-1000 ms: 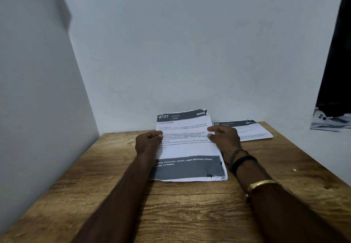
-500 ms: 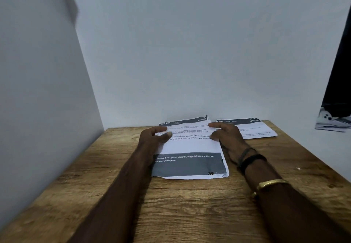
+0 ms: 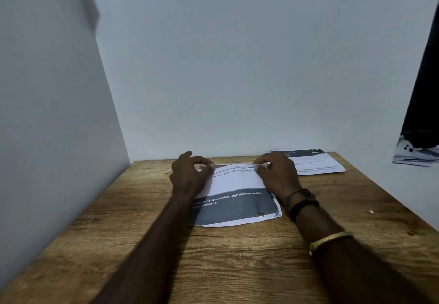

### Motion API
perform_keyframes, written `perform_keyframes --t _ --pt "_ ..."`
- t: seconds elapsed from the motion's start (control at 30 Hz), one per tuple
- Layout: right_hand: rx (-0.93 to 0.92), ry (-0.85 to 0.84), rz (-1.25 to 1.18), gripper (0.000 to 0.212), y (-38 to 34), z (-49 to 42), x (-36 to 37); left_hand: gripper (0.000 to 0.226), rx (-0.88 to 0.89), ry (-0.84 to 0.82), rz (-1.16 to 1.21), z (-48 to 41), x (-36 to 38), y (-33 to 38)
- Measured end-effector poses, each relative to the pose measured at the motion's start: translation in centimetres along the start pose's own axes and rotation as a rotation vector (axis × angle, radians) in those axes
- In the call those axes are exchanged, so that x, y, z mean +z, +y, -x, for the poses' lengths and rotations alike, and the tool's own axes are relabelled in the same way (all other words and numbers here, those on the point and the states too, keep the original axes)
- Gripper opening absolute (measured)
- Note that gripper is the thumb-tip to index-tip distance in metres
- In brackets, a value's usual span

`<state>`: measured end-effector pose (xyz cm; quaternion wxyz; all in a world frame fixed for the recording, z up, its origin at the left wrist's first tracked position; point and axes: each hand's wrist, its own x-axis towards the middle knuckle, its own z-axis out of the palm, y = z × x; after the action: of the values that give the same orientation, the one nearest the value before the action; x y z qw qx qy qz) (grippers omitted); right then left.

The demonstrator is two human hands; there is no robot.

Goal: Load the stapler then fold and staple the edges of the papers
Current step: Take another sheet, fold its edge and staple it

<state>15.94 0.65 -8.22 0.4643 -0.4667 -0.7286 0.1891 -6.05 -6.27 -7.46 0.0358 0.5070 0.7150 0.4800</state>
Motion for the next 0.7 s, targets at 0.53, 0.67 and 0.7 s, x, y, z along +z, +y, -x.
perform_keyframes --t 0.53,0.67,0.7 --pt "-0.208 0.041 0.026 0.009 -1.6 0.9 0.8 0.016 0.338 -0.020 -0.208 1.5 2.5 3.8" --pt "-0.188 0.099 -0.012 0.011 -1.8 0.7 0.2 0.014 0.321 0.011 -0.179 1.2 2.0 3.7" --pt "-0.188 0.111 -0.026 0.011 -1.8 0.7 0.0 0.014 0.327 0.019 -0.175 1.1 1.8 3.7"
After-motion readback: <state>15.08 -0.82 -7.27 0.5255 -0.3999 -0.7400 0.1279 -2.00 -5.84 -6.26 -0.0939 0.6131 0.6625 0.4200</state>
